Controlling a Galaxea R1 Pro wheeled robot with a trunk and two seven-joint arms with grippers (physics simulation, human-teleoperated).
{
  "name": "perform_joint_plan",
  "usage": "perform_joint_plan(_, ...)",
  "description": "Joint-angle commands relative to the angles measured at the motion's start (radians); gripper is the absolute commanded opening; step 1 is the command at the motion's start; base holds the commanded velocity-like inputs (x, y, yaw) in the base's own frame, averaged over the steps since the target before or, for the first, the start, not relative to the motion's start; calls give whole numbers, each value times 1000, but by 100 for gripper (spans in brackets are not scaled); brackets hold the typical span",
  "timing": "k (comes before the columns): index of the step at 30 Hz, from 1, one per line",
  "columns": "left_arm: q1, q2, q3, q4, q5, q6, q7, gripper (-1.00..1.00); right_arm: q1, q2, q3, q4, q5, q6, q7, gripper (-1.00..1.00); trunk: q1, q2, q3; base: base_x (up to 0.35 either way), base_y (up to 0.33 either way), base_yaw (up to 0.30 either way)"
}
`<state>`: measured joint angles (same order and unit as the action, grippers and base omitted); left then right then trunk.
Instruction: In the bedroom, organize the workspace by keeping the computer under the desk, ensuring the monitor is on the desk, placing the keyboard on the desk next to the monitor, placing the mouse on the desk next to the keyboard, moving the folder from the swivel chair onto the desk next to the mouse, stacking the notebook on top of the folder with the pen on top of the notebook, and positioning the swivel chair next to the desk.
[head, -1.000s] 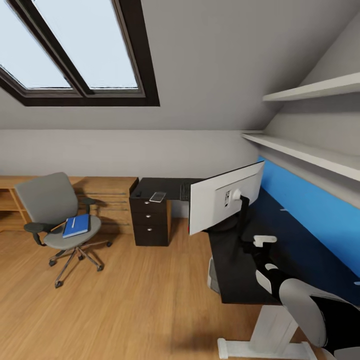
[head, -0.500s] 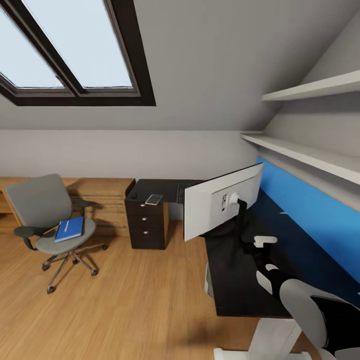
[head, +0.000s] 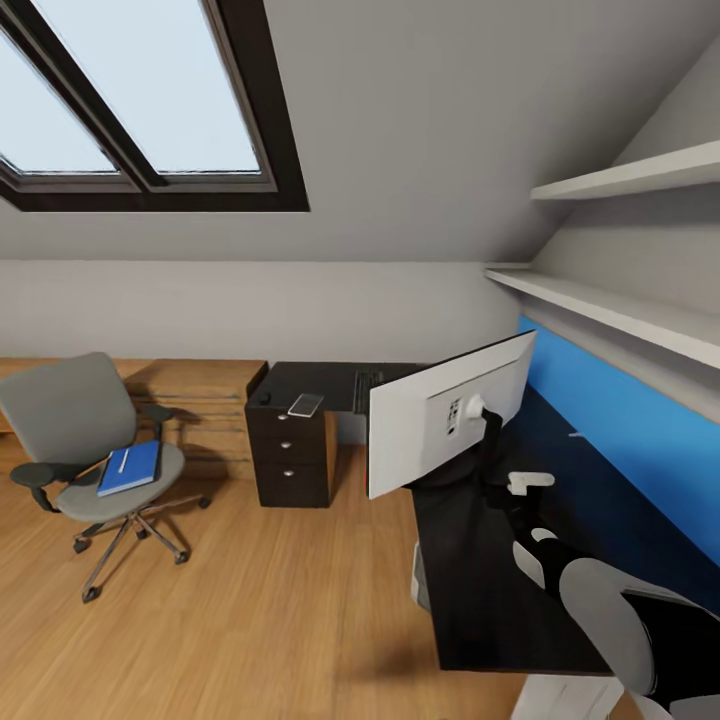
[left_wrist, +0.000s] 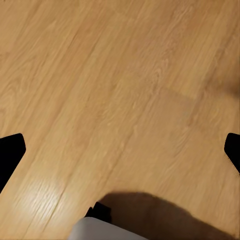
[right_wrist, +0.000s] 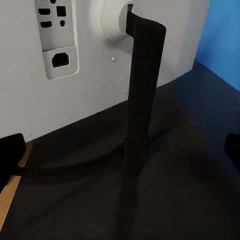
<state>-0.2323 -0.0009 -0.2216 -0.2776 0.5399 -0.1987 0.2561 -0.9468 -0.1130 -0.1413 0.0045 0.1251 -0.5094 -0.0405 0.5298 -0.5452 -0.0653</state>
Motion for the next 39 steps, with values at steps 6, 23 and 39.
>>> perform_joint_plan(6, -1, -1, -9, 0, 7, -3, 6, 100, -1, -2, -5, 0, 11, -3, -4, 100, 1, -2, -2, 91, -25, 0)
perform_joint_plan(23, -1, -2, -9, -6, 5, -3, 6, 100, -1, -5, -4, 0, 11, -3, -4, 100, 24, -44, -21, 7, -3, 0)
perform_joint_plan(39, -1, 33, 15, -452, 14, 447, 9, 100, -1, -5, -4, 0, 10, -3, -3, 100, 85, -156, -71, 0, 0, 0)
